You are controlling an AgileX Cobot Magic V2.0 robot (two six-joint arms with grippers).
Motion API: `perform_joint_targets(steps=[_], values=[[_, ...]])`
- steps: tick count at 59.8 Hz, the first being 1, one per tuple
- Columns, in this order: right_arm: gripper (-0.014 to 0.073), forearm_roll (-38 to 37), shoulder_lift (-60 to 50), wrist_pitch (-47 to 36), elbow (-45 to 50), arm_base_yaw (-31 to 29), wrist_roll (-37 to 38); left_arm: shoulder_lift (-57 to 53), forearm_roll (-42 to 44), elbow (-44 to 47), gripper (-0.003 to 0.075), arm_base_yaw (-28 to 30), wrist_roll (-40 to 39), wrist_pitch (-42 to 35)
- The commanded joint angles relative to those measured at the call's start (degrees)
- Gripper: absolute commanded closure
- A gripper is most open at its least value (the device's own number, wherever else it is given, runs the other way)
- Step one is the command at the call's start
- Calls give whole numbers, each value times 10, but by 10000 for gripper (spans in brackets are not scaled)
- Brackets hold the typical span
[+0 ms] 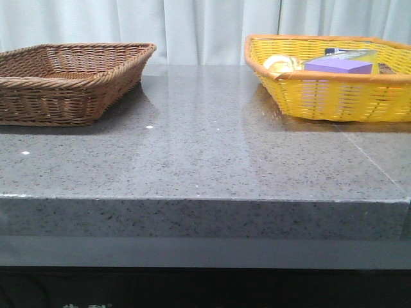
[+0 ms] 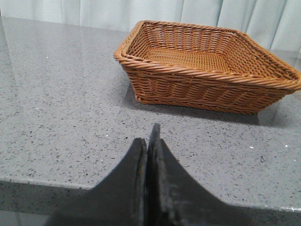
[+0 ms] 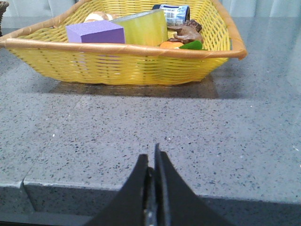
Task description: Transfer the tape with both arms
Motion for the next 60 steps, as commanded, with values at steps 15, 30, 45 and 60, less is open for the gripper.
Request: perform_joint_targets(steps=[15, 30, 45, 60], values=[[621, 3, -15, -56, -20, -3, -3, -10, -4, 16, 740, 2, 0, -103], [652, 7, 13, -29, -135, -3, -3, 46, -4, -108, 740, 2, 0, -48], [652, 8, 161, -1, -264, -3, -3, 241, 35, -257, 740, 2, 0, -21], [652, 17, 258, -1, -322, -3, -3, 311, 38, -288, 740, 2, 0, -35]])
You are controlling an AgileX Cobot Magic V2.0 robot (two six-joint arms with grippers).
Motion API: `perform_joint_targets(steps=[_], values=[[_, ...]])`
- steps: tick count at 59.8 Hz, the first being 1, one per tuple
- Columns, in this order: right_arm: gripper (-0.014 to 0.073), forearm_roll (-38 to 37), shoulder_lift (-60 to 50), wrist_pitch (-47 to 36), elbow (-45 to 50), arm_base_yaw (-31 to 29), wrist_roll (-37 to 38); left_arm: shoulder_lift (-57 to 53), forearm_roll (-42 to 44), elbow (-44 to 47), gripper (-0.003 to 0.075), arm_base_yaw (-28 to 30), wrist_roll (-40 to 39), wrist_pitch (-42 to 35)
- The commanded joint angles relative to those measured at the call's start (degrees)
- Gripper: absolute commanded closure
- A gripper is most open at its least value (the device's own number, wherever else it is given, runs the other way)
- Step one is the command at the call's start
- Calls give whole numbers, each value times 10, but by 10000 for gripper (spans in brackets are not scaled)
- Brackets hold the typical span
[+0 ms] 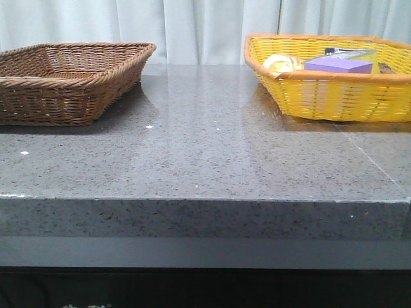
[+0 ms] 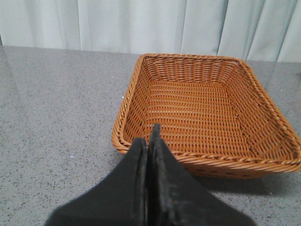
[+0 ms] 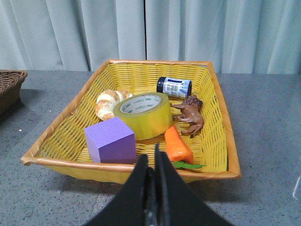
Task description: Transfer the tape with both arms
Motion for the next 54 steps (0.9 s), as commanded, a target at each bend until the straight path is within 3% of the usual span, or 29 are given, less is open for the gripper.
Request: perform_joint_targets(steps=[1, 8, 13, 18, 22, 27, 31, 36, 54], values=[[652, 9, 27, -41, -30, -3, -3, 10, 1, -22, 740, 2, 0, -52], [626, 9, 32, -50, -30, -3, -3, 10, 1, -22, 734, 2, 0, -55], [536, 9, 32, -56, -30, -3, -3, 10, 1, -22, 657, 2, 0, -61], [368, 9, 32, -61, -30, -3, -3, 10, 1, -22, 461, 2, 0, -68], [202, 9, 32, -66, -30, -3, -3, 10, 1, -22, 253, 2, 0, -67], [46, 9, 36, -87, -30, -3, -3, 10, 1, -22, 103, 2, 0, -67], [-13, 16, 45, -112, -29, -3, -3, 10, 1, -22, 78, 2, 0, -67], [-21, 20, 71, -108, -43, -3, -3, 10, 1, -22, 80, 2, 0, -67], [-21, 21, 318, 38, -257, -5, 29, 10, 1, -22, 80, 2, 0, -67]])
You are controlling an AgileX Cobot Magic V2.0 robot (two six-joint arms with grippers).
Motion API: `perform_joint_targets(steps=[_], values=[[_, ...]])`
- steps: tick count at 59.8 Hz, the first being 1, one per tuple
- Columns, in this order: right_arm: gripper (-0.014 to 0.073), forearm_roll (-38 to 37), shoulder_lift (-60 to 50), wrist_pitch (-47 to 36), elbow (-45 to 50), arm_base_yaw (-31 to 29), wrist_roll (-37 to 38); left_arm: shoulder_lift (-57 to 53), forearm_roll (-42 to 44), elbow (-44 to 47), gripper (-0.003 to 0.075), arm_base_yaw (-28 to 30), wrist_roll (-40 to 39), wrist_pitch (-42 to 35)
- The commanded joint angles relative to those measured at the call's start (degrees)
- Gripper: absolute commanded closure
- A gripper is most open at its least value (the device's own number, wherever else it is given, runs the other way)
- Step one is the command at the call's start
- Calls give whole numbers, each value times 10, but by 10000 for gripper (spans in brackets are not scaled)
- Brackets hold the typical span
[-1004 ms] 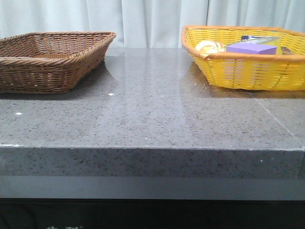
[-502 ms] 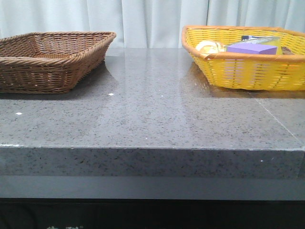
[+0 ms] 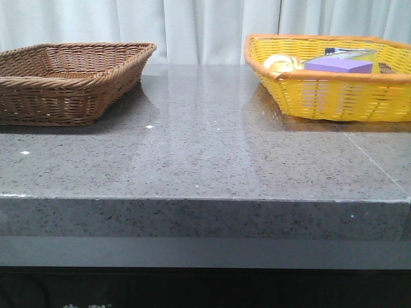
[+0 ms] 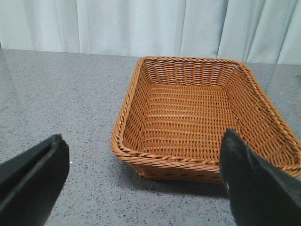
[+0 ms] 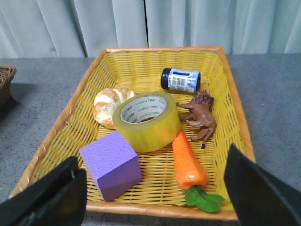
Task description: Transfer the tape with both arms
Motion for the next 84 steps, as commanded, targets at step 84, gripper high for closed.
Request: perform_joint_targets(steps=[84], values=[[173, -101, 617, 257, -607, -4, 107, 5, 0, -21, 80, 2, 0, -48]])
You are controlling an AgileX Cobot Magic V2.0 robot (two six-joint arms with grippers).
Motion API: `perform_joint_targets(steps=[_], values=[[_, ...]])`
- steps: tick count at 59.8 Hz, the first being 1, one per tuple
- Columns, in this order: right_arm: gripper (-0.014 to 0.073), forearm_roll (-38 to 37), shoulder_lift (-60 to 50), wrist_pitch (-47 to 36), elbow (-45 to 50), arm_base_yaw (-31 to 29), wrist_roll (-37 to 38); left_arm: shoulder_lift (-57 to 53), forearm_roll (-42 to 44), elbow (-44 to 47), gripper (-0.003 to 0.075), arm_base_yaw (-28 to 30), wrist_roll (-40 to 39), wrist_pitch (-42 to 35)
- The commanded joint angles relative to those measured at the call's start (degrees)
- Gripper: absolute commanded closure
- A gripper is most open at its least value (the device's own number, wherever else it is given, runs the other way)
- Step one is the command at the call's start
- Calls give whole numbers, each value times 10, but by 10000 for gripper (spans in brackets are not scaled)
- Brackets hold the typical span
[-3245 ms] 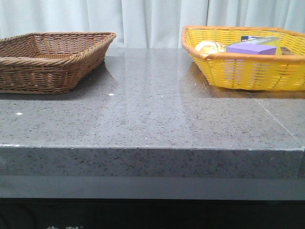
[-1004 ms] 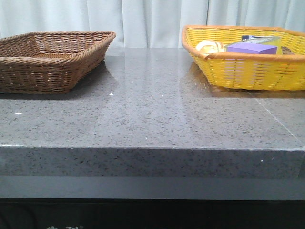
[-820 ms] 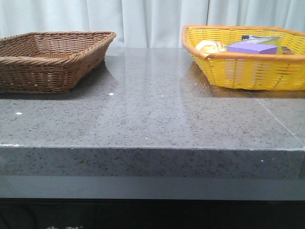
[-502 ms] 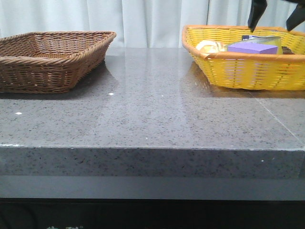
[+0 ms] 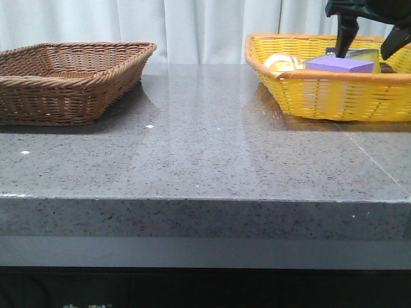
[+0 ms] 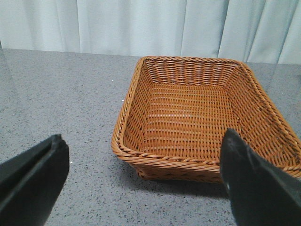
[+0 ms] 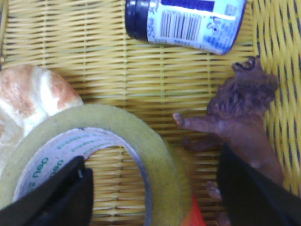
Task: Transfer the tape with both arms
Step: 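Lower the right gripper into the yellow basket onto the yellow tape roll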
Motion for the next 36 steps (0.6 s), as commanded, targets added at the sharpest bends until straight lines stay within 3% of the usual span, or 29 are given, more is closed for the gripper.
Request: perform_joint_targets(steps=[1, 9, 16, 36], values=[[193, -8, -32, -19, -20, -3, 0, 5, 0, -21, 80, 2, 0, -48], [396, -8, -32, -16, -20, -3, 0, 5, 0, -21, 80, 2, 0, -48], [513, -8, -32, -15, -20, -3, 0, 5, 0, -21, 80, 2, 0, -48], [537, -8, -56, -9, -36, -3, 0, 5, 0, -21, 80, 2, 0, -48]])
